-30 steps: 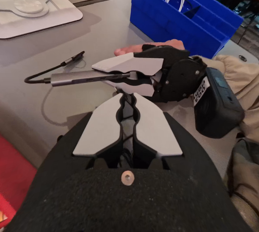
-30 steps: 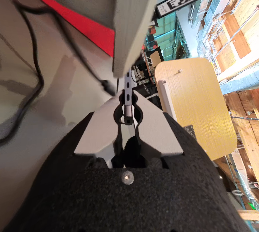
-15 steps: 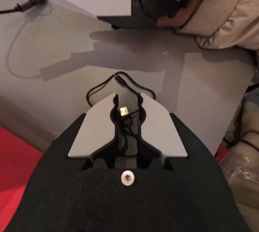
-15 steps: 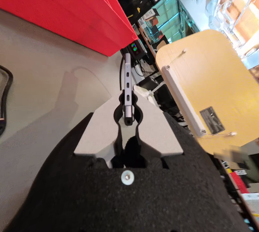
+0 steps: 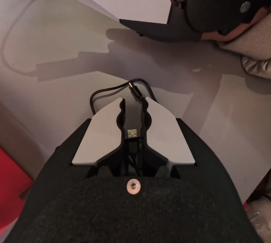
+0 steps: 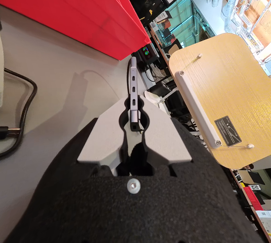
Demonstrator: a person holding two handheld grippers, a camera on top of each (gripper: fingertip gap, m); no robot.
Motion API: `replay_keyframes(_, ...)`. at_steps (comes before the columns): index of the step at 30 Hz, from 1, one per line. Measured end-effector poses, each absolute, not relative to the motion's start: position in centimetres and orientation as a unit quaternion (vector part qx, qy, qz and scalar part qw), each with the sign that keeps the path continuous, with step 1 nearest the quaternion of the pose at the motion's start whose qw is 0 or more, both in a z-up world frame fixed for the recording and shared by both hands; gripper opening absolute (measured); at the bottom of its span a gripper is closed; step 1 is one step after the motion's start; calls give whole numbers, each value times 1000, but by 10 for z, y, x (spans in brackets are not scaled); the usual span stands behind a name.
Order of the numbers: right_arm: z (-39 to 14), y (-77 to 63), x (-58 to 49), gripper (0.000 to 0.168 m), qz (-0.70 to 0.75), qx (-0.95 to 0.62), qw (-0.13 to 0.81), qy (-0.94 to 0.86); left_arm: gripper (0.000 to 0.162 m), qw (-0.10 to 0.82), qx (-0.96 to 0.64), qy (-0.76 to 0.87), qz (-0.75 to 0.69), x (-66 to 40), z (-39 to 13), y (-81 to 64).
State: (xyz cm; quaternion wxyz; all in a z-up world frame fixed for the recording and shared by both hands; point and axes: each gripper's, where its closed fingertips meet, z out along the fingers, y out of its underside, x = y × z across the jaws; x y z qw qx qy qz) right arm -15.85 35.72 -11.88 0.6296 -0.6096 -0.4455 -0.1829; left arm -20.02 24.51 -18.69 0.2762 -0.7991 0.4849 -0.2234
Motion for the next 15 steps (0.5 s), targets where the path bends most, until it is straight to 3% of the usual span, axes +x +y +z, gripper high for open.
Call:
replay_keyframes(7,-119,356,-159,7,-182,-608,630,-448,29,274,-784,497,-253,-194,-179,225)
replay_keyframes(11,-121,355,-159,8,-181,-608,628,-452,29,270,-765,551,-199,-200,-192,213)
replay_keyframes(15,-122,355,-160,8,-179,-609,626,-453,18,283,-750,565,-196,-200,-194,209)
